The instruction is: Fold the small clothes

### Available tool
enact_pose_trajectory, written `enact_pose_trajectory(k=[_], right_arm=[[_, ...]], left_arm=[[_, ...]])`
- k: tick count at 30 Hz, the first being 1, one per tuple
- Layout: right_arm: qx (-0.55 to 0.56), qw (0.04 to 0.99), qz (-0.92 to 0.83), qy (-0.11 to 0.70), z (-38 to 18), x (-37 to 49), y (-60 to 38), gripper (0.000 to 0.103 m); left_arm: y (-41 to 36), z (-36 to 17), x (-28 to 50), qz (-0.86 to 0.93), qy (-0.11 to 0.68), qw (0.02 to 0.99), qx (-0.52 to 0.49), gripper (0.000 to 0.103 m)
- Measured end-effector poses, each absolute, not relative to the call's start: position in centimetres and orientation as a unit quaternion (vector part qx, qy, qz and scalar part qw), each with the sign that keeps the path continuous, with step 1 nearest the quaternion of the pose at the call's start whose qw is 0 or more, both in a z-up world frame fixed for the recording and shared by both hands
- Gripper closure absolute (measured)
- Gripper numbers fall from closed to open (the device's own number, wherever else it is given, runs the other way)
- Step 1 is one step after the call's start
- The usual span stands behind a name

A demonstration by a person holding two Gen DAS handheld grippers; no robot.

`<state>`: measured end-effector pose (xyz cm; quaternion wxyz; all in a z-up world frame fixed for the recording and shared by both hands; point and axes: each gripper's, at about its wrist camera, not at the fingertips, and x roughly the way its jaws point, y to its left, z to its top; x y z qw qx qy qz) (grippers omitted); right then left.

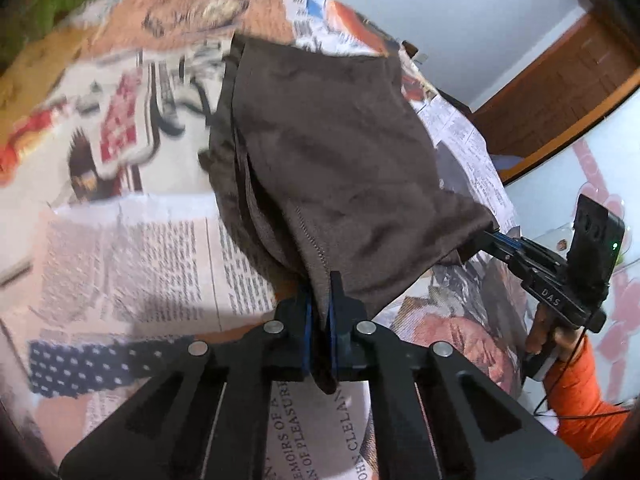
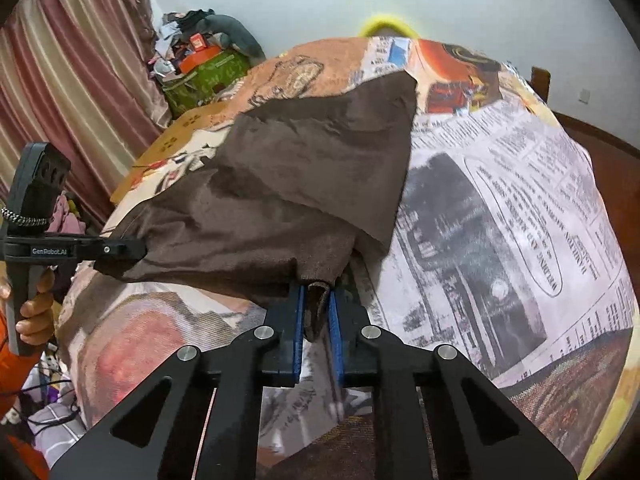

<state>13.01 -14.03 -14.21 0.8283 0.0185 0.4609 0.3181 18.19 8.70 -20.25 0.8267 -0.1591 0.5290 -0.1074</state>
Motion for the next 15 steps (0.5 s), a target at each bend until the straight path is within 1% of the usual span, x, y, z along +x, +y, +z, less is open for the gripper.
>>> enact_pose_trajectory(k=[6,12,15], right_arm=[[0.03,0.839,0.332,0.431,-11.7,13.4,-13.8,0.094],[0.033,0.85,0.337,0.403,-9.5,15.5,-13.2,0.094],[0.031,0.855,0.338,0.392,-8.7,17.1,-12.8,0.095]], left_arm=[[8.9,-15.7,18.8,-0.096,0.481,0.863,-0.117,0.098],[9.4,-13.0,21.4,-0.095,0.456,0.879,-0.107,0.098],[9.9,-12.6,23.0,-0.095,0.454,0.879,-0.113,0.098]])
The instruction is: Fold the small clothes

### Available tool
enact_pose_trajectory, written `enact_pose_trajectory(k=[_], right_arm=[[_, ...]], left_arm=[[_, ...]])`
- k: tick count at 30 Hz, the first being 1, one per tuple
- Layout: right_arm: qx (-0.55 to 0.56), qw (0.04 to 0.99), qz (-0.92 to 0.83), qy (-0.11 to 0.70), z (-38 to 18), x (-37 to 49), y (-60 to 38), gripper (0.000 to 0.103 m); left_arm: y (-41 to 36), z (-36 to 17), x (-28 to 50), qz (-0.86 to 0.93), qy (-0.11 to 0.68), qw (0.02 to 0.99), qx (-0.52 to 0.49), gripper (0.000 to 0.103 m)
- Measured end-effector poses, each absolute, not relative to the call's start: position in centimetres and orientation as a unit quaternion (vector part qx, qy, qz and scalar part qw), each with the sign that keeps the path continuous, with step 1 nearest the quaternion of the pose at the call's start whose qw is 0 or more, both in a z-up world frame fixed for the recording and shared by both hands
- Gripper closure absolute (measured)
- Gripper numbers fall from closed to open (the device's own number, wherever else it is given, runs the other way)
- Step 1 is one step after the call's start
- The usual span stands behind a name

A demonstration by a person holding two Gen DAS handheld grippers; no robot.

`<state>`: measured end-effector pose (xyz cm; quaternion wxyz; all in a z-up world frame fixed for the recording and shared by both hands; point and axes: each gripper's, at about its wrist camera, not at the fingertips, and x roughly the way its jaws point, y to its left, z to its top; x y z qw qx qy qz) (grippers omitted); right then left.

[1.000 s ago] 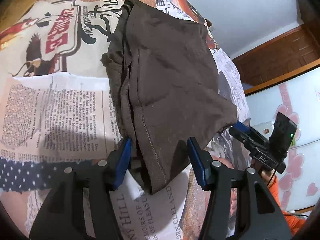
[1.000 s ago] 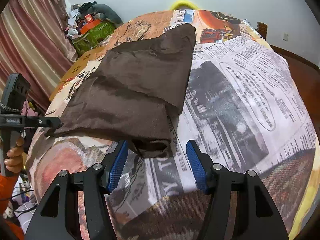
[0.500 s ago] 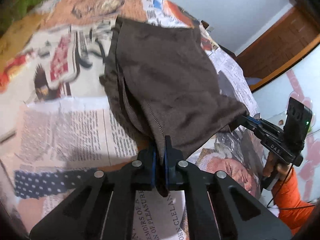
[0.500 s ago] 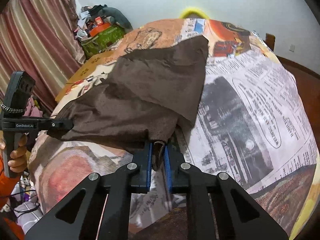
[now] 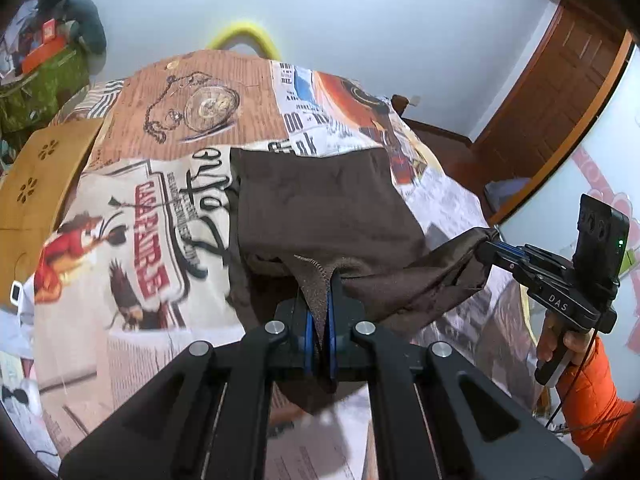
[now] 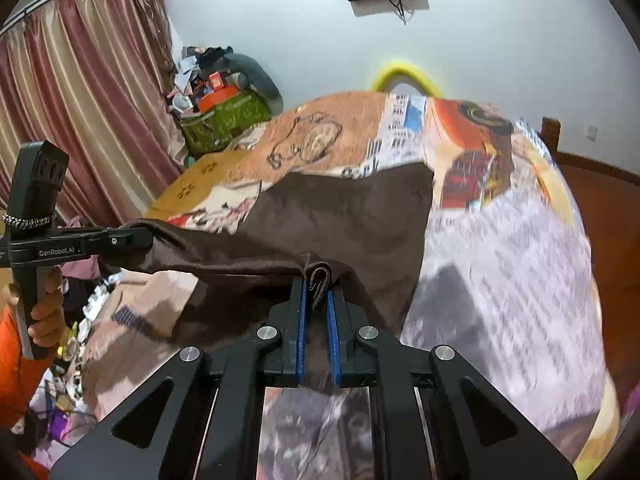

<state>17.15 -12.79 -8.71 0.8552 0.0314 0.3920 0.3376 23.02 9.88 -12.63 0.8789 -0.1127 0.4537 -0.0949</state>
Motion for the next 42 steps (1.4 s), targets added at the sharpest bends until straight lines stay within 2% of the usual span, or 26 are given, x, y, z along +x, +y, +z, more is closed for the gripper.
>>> enact_pose_trajectory(k=[4,11,18,20,24,29,34,42], right_arm=[[0.029,0.856,0.339,0.389,-8.4,18.9,-12.4,0.095],[0.029,0.84,0.345,0.417,-10.2,17.2,-13.7,0.095],[-0.002,0.814,0.354,0.461,-13.0,13.8,-13.7,0.094],[-0.007,0.806,0.356,0.472,-13.5,13.1,-13.6,0.091],[-0.006,0.8,0.353,0.485,-14.1,12.4,-13.6,0.091],[0.014,0.803,0.338,0.491,-13.8,11.9,-14.7,0.066],[0.02,0.815,0.329,0.476,-13.1,12.2,-15.1,0.057],[0.017,0.797,0.329,0.507,-15.8,13.1,-13.9,0.057]], left_arm=[[11.1,-13.7,24.2,-0.121,0.475,0.856,-0.163,0.098],[11.0,-17.1,20.5,-0.149,0.523,0.812,-0.214,0.098],[10.1,-20.5,18.2,-0.12,0.572,0.789,-0.187,0.098],[10.2,-21.0,17.9,-0.112,0.579,0.788,-0.178,0.097],[10.3,-21.0,17.4,-0.099,0.579,0.794,-0.155,0.085],[11.3,-20.7,17.6,-0.094,0.568,0.799,-0.173,0.051],[11.7,-22.0,18.8,-0.089,0.583,0.785,-0.191,0.05],[11.2,-23.8,20.3,-0.109,0.579,0.78,-0.212,0.05]])
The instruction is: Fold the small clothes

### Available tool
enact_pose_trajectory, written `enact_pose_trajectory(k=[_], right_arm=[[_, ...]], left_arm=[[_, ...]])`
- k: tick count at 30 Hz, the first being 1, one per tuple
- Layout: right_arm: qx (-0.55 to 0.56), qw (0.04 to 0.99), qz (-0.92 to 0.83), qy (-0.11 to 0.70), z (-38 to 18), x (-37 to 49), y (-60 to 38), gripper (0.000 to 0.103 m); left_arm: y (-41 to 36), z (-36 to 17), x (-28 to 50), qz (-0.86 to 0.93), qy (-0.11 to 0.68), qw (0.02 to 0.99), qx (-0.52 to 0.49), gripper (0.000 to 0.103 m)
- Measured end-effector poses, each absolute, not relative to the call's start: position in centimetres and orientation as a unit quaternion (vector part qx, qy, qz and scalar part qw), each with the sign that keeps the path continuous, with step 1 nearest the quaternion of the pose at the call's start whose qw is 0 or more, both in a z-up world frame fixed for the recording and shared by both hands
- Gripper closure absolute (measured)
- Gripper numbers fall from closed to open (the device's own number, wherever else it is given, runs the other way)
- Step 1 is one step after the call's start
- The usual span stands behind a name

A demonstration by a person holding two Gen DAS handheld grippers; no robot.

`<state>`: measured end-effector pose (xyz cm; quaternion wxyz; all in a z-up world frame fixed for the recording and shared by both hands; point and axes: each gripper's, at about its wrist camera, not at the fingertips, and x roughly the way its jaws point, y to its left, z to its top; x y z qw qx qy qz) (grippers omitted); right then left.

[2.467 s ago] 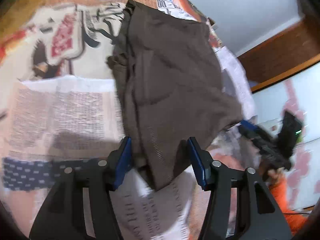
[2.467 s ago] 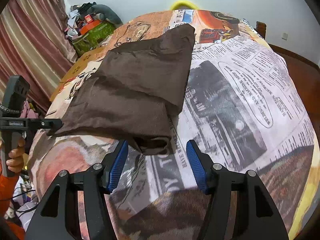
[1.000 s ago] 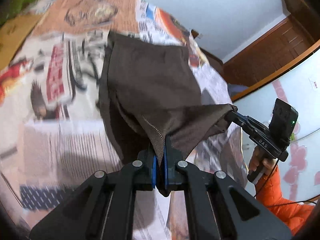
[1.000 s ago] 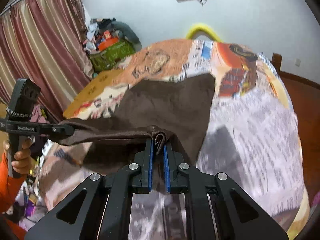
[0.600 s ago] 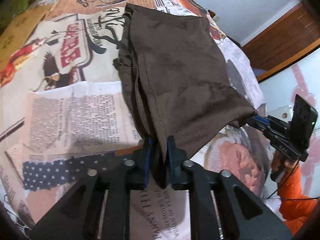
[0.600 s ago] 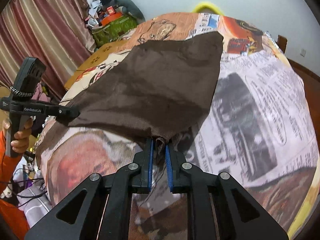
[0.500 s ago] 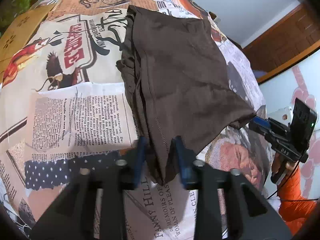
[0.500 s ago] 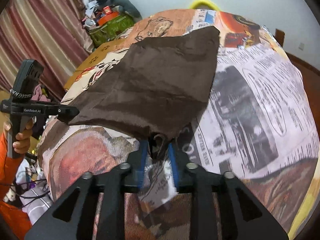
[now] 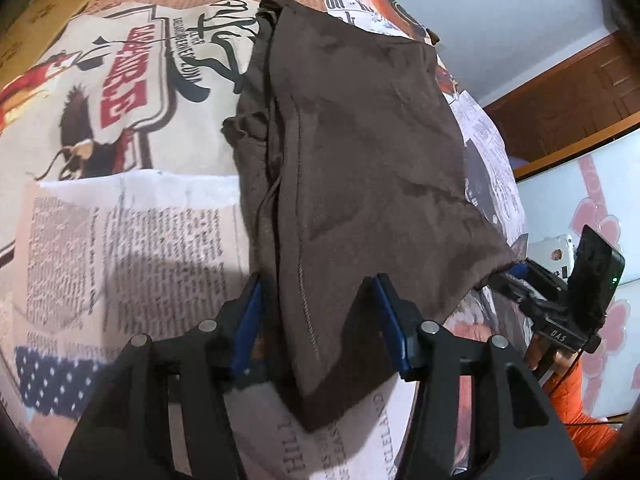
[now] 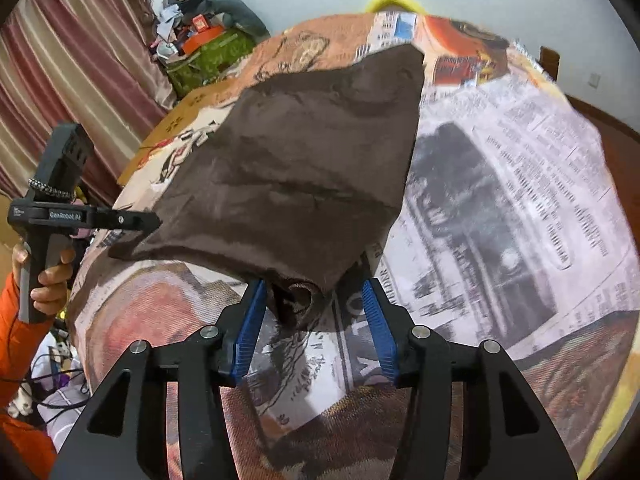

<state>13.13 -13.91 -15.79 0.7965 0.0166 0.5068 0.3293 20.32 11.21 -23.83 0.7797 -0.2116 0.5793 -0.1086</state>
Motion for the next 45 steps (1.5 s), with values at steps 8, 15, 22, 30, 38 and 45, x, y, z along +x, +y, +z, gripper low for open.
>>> enact_pose_trajectory(k=[8,15,22,30,38,45], right_arm=[[0.044,0.782,0.345,0.517,-16.7,13.3,-13.4,0.085],[0.039,0.796,0.357,0.488,-15.0,12.8,-13.4,0.097],[0.054,0.814,0.365,0.448,-12.1,14.0,-13.5,0.098],[0.058,0.843,0.354,0.4,-9.3,18.3,-13.2,0.098],[0.055,0.854,0.334,0.395,-9.8,25.6,-11.6,0.098],[0.05,0.848,0.311,0.426,-13.1,31.5,-10.1,0.098]], left_arm=[[10.7,-24.0,20.3,-0.127,0.572,0.778,-0.225,0.09],[10.6,-21.0,20.0,-0.122,0.544,0.804,-0.207,0.091],[11.4,-16.4,22.1,-0.128,0.505,0.825,-0.22,0.091],[12.8,-14.5,28.2,-0.1,0.488,0.837,-0.227,0.091],[13.7,-16.6,35.4,-0.088,0.501,0.832,-0.222,0.091],[16.0,-21.2,40.8,-0.072,0.533,0.801,-0.264,0.086]])
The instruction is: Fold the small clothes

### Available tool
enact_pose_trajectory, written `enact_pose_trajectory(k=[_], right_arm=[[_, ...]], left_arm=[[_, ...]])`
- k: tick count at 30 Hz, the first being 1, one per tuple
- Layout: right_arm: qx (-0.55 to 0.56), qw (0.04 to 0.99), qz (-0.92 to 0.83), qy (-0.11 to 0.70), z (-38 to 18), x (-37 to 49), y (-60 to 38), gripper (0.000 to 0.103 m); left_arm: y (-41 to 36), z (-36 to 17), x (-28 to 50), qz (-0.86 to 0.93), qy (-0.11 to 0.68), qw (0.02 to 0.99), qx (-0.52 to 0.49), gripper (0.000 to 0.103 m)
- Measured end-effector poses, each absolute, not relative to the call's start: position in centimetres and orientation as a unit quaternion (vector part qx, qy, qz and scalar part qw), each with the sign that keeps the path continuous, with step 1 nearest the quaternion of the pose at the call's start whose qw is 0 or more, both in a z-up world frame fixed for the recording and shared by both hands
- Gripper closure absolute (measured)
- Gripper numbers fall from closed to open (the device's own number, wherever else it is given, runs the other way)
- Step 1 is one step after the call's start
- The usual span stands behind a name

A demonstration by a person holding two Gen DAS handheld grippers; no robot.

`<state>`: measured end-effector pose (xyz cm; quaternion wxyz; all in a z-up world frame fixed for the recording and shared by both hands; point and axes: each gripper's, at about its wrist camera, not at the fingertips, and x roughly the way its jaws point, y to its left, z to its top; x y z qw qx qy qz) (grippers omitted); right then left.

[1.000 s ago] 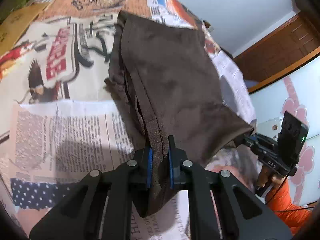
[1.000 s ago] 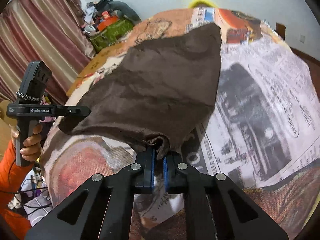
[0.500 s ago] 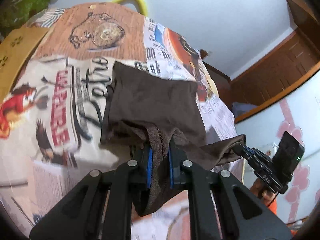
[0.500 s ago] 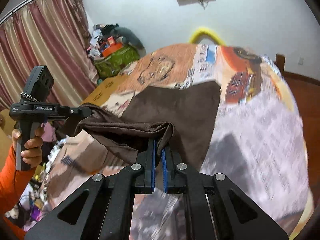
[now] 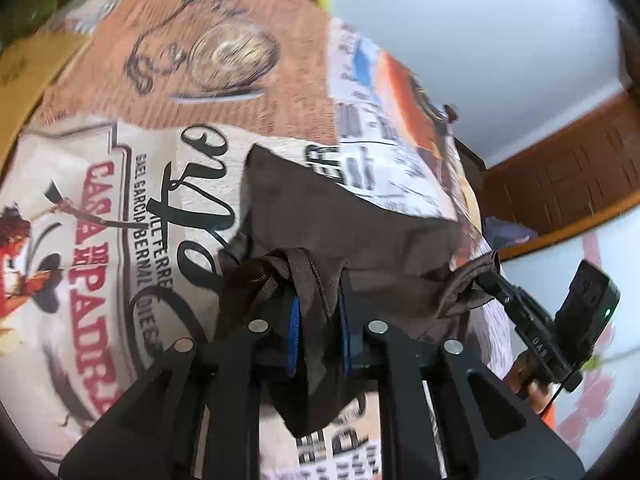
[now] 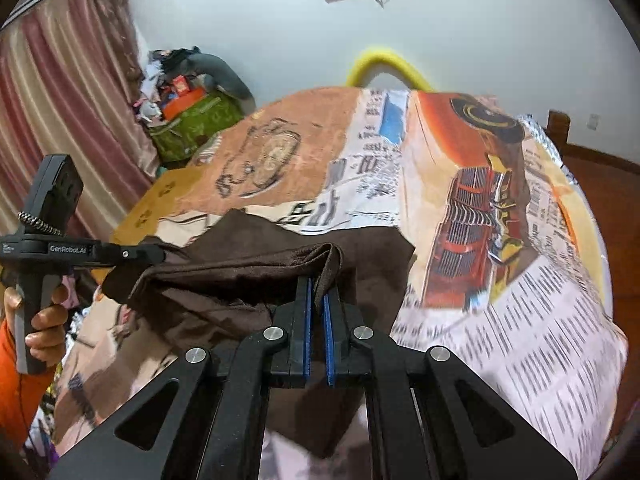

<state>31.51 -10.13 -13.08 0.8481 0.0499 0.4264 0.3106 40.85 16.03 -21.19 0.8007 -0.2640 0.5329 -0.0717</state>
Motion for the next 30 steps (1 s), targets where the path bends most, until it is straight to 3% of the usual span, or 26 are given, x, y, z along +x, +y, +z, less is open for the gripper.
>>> enact_pose_trajectory(k=[2,6,7,10,13,18,30], right_arm=[[0.05,0.846,0.303,0.436,-13.9,32.6,-9.9,0.098],[0.06,0.845,0.292,0.445,-14.2,33.6,-10.0,0.094],[0.063,0.843,0.291,0.448,-14.1,33.7,-10.1,0.087],[0.067,0.851,0.284,0.436,-13.3,33.4,-10.5,0.055],[0.061,0.857,0.29,0.422,-12.1,32.1,-10.9,0.05],[0.043,0.851,0.298,0.43,-12.0,29.8,-11.2,0.048],[0.03,0.827,0.298,0.476,-16.3,25.7,-11.6,0.046]], left_arm=[[16.7,-22.2,42.1,-0.071,0.546,0.791,-0.268,0.066],[16.8,-21.1,42.1,-0.063,0.521,0.818,-0.236,0.053],[16.8,-20.8,41.8,-0.06,0.515,0.824,-0.23,0.046],[16.7,-19.3,41.0,-0.05,0.498,0.84,-0.209,0.043],[16.7,-18.1,39.9,-0.047,0.484,0.851,-0.199,0.034],[16.8,-18.4,37.7,-0.039,0.492,0.851,-0.182,0.027],[16.7,-24.4,35.1,-0.074,0.546,0.807,-0.213,0.027]])
